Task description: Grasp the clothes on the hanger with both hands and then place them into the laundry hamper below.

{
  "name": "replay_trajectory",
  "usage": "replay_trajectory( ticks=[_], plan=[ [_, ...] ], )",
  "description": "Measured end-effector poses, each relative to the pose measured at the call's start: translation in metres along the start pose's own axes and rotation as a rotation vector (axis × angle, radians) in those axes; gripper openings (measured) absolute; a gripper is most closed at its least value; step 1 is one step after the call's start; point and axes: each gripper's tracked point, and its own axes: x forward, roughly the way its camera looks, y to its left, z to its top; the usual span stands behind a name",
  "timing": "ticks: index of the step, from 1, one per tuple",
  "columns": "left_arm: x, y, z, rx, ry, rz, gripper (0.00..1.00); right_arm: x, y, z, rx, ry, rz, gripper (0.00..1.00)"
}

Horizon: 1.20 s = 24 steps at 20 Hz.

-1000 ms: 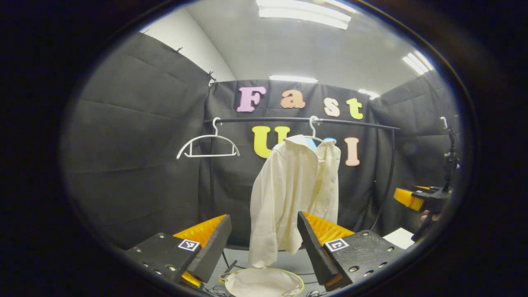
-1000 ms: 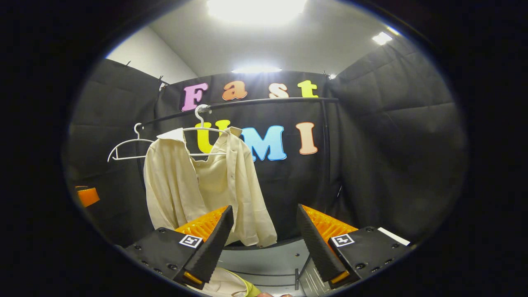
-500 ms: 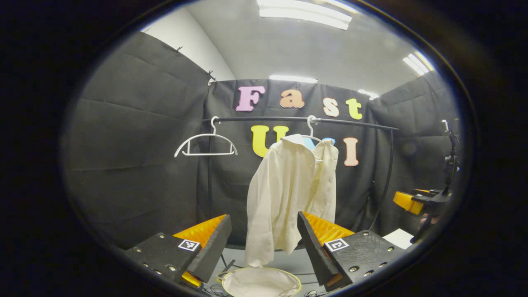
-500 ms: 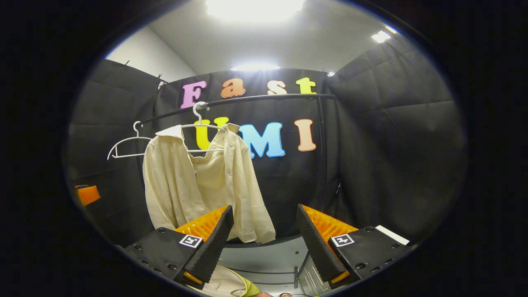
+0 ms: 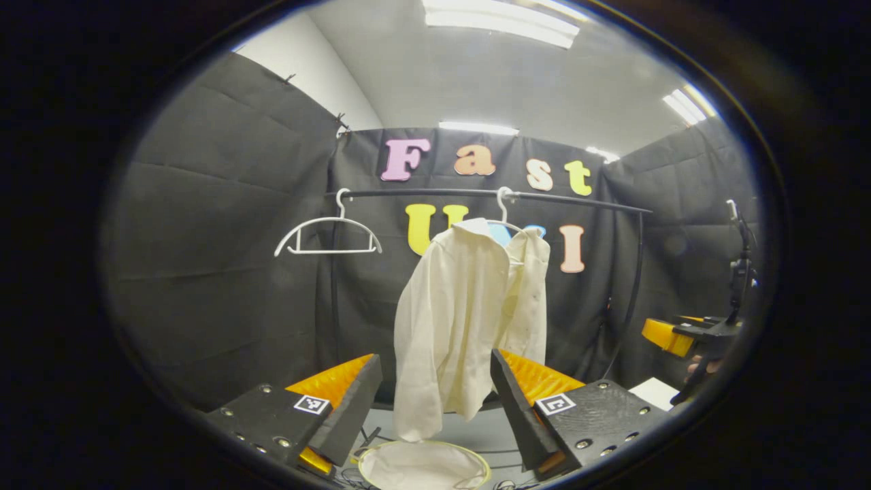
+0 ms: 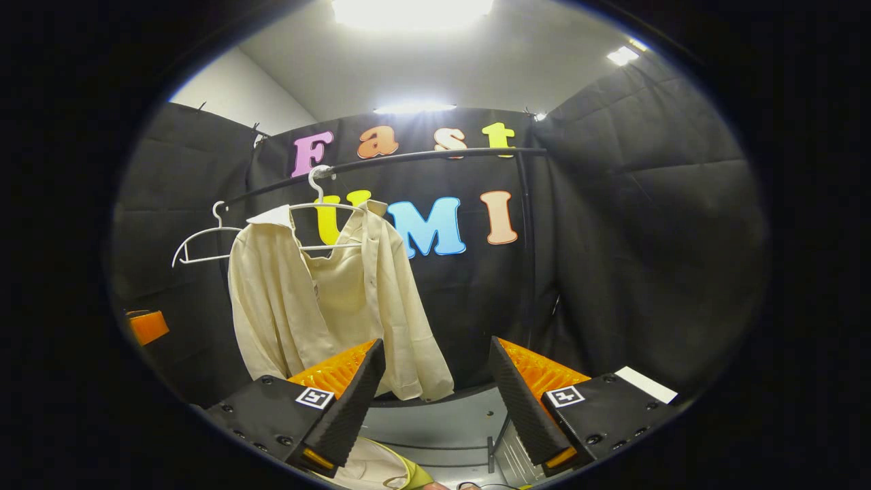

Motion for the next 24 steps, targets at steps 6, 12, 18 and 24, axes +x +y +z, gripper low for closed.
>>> replay_trajectory(
  ticks=[6, 12, 18, 24],
  plan=[
    [0.03, -0.016, 0.017, 0.003, -0.008, -0.011, 0.91, 0.027, -0.001, 0.01, 0.015, 0.014, 0.013, 0.97],
    [0.083, -0.042, 0.043, -0.002, -0.026, -0.008, 0.94, 0.082, 0.01, 0.032, 0.036, -0.002, 0.081, 0.97],
    [0.149, -0.078, 0.064, 0.024, -0.042, 0.037, 0.91, 0.146, 0.024, 0.055, 0.058, -0.03, 0.194, 0.97],
    [0.209, -0.108, 0.062, -0.012, -0.029, 0.098, 0.91, 0.205, 0.05, 0.064, 0.027, -0.067, 0.325, 0.97]
  ],
)
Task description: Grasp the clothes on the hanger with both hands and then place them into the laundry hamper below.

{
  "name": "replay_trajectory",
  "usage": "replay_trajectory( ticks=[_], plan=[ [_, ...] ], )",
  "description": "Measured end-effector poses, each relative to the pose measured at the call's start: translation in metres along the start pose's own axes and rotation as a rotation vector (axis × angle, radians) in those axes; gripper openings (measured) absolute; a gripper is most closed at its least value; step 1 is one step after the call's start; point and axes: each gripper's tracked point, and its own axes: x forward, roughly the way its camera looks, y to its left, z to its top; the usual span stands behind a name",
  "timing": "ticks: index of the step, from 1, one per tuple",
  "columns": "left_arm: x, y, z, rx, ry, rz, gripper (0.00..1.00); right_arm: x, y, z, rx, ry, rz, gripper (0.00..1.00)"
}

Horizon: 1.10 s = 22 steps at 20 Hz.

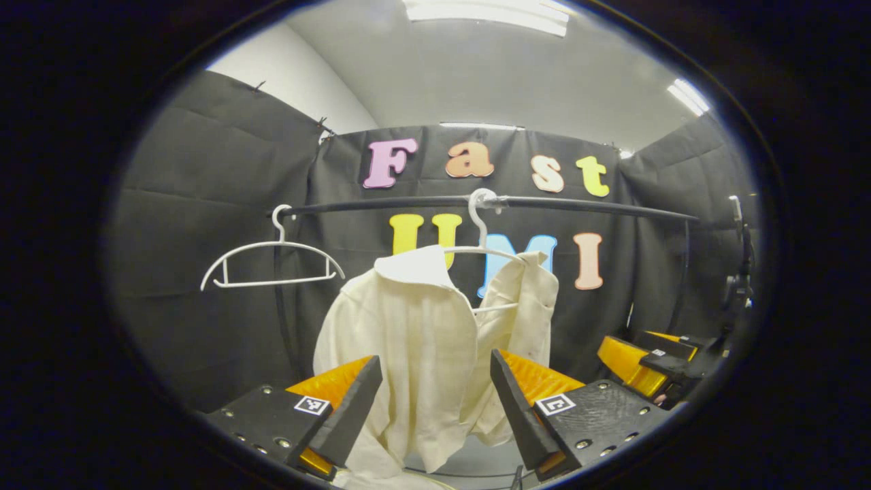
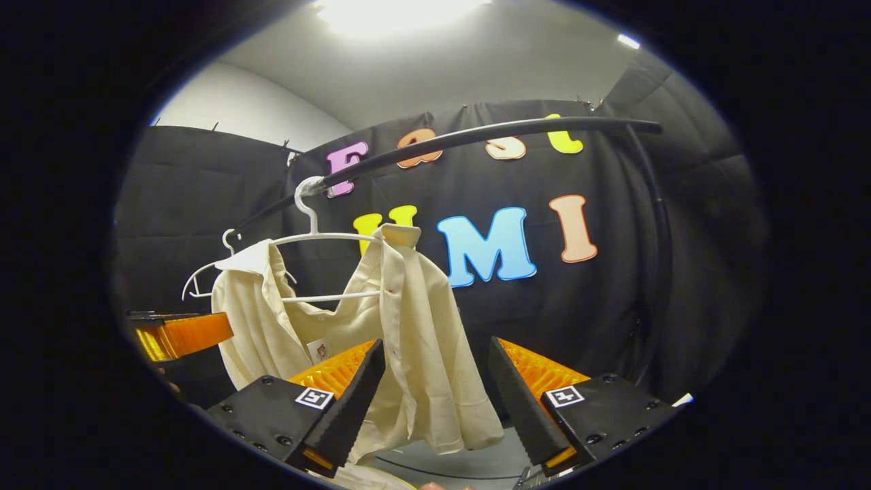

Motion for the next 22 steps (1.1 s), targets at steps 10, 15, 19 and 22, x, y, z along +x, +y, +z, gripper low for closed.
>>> replay_trajectory(
  ticks=[10, 15, 19, 22],
  plan=[
    [0.085, -0.009, -0.011, -0.036, -0.008, 0.223, 0.9, 0.055, -0.018, -0.032, 0.011, 0.068, 0.124, 0.97],
    [0.113, 0.02, -0.012, 0.04, -0.05, 0.437, 0.96, 0.06, -0.02, -0.058, 0.039, 0.136, 0.151, 0.97],
    [0.127, 0.025, -0.017, 0.082, -0.049, 0.468, 0.91, 0.064, -0.016, -0.073, 0.026, 0.172, 0.168, 0.97],
    [0.126, 0.04, -0.017, 0.103, -0.042, 0.497, 0.73, 0.078, -0.011, -0.075, 0.043, 0.182, 0.181, 0.97]
  ],
)
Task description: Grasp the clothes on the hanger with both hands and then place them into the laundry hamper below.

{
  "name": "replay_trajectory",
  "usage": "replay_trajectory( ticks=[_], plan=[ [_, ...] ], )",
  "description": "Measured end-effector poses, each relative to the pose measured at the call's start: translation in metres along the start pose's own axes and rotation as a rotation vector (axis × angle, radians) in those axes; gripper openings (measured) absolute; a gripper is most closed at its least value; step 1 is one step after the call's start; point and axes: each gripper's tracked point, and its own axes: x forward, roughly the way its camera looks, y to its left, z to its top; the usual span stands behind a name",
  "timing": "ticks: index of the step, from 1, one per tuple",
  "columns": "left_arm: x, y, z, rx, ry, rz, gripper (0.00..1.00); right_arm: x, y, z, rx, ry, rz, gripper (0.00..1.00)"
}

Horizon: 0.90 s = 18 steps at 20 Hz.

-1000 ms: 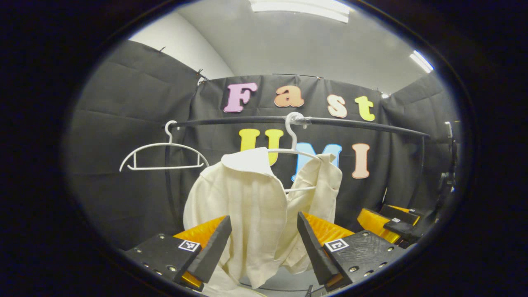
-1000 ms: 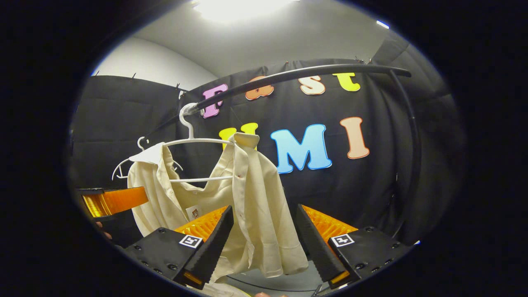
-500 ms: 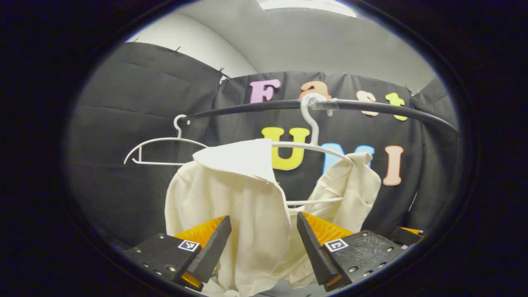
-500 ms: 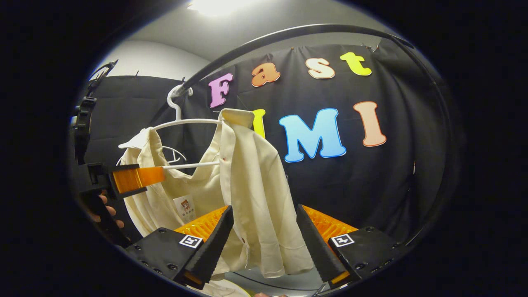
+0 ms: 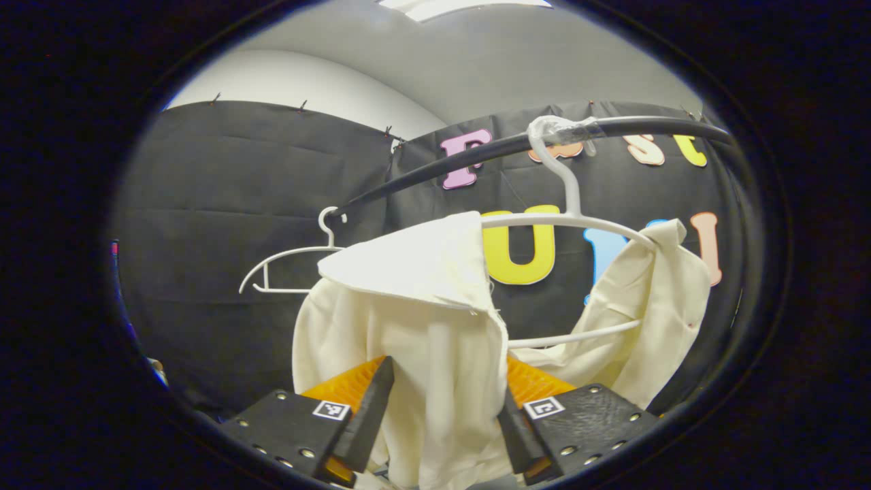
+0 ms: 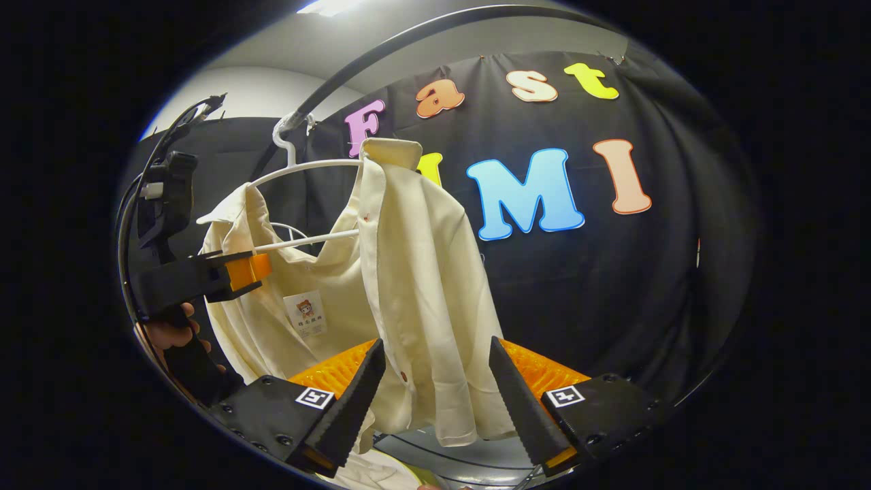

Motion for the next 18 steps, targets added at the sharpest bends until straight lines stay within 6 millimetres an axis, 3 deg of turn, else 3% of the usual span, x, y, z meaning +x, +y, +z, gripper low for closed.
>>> replay_trajectory(
  ticks=[3, 5, 6, 7, 8, 13, 18],
  plan=[
    [0.004, 0.008, 0.001, 0.0, -0.005, -0.011, 0.41, 0.019, 0.003, 0.01, -0.005, -0.017, 0.011, 0.97],
    [0.004, 0.003, 0.003, -0.005, -0.015, -0.08, 0.18, 0.031, 0.008, 0.018, 0.008, -0.03, 0.017, 0.97],
    [0.003, 0.002, 0.004, -0.011, -0.023, -0.109, 0.16, 0.037, 0.012, 0.022, 0.022, -0.036, 0.022, 0.97],
    [-0.002, 0.014, 0.005, -0.02, -0.027, -0.088, 0.17, 0.044, 0.016, 0.028, 0.036, -0.046, 0.028, 0.98],
    [-0.006, 0.013, 0.006, -0.038, -0.023, -0.12, 0.01, 0.049, 0.02, 0.035, 0.043, -0.061, 0.029, 0.98],
    [-0.012, 0.014, 0.008, -0.045, -0.019, -0.132, 0.0, 0.072, 0.036, 0.052, 0.022, -0.11, 0.039, 0.98],
    [-0.015, 0.016, 0.012, -0.06, -0.026, -0.114, 0.01, 0.097, 0.029, 0.058, 0.001, -0.127, -0.022, 0.98]
  ],
)
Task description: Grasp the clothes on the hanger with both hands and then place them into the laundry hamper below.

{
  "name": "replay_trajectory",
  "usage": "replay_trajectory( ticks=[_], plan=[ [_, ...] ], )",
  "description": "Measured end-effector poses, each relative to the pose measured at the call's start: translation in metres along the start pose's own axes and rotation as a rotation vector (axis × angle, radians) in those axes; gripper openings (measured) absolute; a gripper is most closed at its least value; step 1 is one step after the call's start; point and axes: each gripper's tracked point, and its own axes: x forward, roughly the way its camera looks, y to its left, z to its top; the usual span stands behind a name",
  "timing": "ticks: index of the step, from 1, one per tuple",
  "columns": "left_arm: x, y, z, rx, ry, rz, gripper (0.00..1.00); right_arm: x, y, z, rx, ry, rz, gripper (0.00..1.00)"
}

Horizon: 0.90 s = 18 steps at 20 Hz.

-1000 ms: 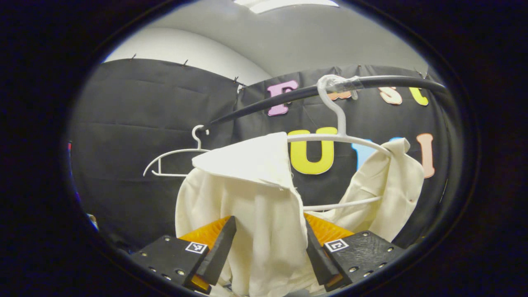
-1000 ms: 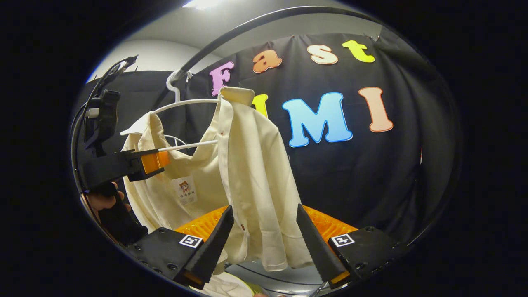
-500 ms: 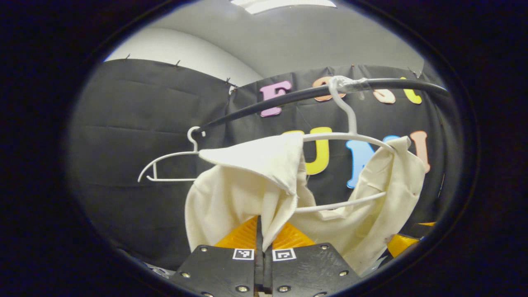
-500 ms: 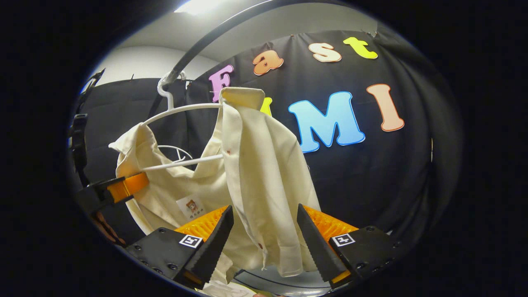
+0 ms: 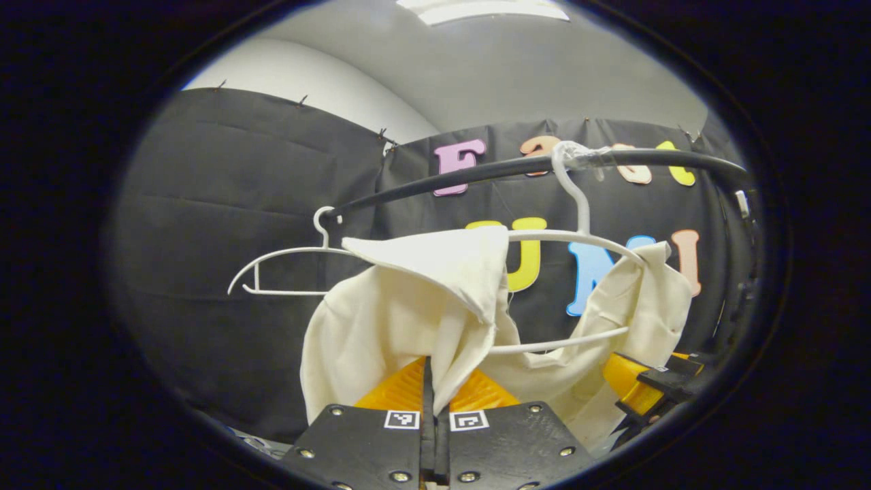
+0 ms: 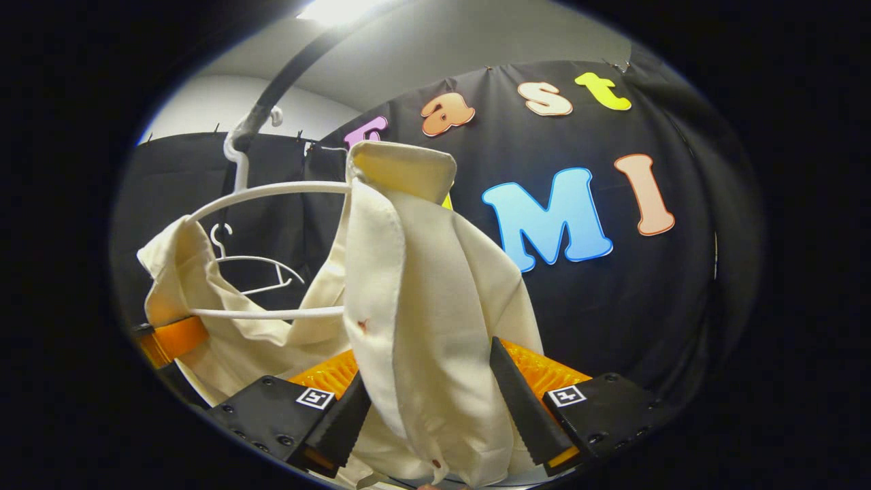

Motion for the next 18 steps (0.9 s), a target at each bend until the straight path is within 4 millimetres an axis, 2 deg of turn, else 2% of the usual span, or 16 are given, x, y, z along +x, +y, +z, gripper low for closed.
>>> replay_trajectory(
  ticks=[2, 3, 5, 6, 8, 9, 11, 13, 16, 18],
  plan=[
    [-0.006, 0.002, 0.002, -0.002, -0.006, 0.008, 0.01, 0.007, -0.005, 0.001, -0.008, -0.015, -0.022, 0.96],
    [-0.008, 0.003, 0.003, -0.003, -0.01, 0.013, 0.01, 0.009, -0.009, 0.002, -0.005, -0.022, -0.032, 0.89],
    [-0.012, 0.002, 0.001, -0.006, -0.014, 0.026, 0.02, 0.015, -0.017, 0.006, 0.02, -0.035, -0.049, 0.64],
    [-0.012, 0.001, 0.001, -0.011, -0.014, 0.03, 0.01, 0.016, -0.024, 0.009, 0.043, -0.046, -0.057, 0.47],
    [-0.015, 0.005, 0.002, -0.029, -0.017, 0.039, 0.01, 0.018, -0.019, 0.016, 0.089, -0.062, -0.005, 0.14],
    [-0.017, 0.007, 0.004, -0.044, -0.024, 0.045, 0.01, 0.017, -0.016, 0.012, 0.094, -0.049, 0.02, 0.07],
    [-0.023, 0.013, 0.006, -0.053, -0.036, 0.065, 0.0, 0.013, -0.019, 0.015, 0.086, -0.053, 0.034, 0.07],
    [-0.026, 0.024, 0.02, -0.032, -0.086, 0.085, 0.0, 0.008, -0.024, 0.023, 0.106, -0.08, 0.012, 0.07],
    [-0.022, 0.028, 0.021, -0.024, -0.088, 0.072, 0.0, 0.011, -0.033, 0.034, 0.121, -0.111, -0.015, 0.07],
    [-0.031, 0.036, 0.031, -0.021, -0.116, 0.097, 0.0, 0.011, -0.044, 0.039, 0.127, -0.131, -0.044, 0.08]
  ],
)
